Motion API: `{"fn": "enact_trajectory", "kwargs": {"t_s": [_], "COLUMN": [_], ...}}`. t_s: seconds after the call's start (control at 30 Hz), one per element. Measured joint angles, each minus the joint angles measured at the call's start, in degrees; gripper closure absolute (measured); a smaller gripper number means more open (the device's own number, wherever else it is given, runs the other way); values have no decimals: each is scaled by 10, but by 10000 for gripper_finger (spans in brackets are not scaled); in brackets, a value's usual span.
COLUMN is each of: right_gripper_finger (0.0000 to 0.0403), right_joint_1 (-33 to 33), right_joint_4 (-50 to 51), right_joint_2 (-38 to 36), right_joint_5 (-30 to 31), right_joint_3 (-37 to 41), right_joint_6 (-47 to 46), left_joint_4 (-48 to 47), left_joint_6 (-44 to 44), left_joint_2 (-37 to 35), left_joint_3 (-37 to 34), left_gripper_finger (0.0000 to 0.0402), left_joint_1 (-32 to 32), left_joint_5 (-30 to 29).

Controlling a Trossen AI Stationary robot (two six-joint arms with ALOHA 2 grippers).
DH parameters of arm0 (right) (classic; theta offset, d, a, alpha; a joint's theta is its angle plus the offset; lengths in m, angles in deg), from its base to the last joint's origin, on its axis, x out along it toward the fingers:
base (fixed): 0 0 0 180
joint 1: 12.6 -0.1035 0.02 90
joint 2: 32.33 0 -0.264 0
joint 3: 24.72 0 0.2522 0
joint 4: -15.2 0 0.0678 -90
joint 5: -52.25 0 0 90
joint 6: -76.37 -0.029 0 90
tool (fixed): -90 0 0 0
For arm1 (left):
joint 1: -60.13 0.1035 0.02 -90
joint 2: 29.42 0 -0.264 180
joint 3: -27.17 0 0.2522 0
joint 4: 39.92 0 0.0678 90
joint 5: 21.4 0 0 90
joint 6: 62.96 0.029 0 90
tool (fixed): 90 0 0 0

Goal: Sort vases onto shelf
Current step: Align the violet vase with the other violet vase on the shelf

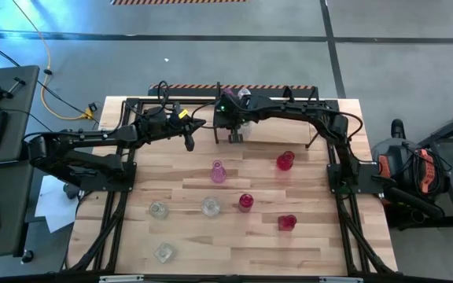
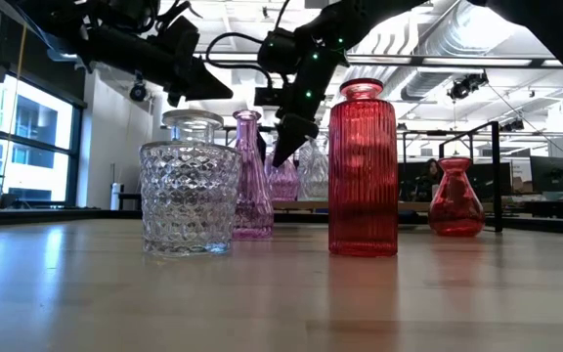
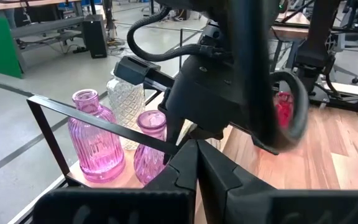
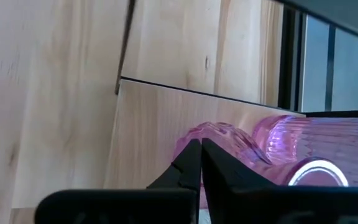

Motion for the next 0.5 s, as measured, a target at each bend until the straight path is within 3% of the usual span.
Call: {"fn": "enact_trajectory", "kwargs": {"t_s": [0.2,0.5], "right_gripper_finger": [402,402], "right_joint_1": [-24,-36], "right_joint_4": [45,110], "right_joint_2": [-1,-1], "right_joint_5": [57,69], "right_joint_3": [-22,-99], "right_joint_6": [-14,-34], "left_joint_4": [0,1], "left_joint_6": [0,-2], "left_joint_2": [0,0], "left_joint_3": [0,0], "left_gripper_finger": [402,402], "left_joint_1": [0,0], "left_joint_5": [0,14]}}
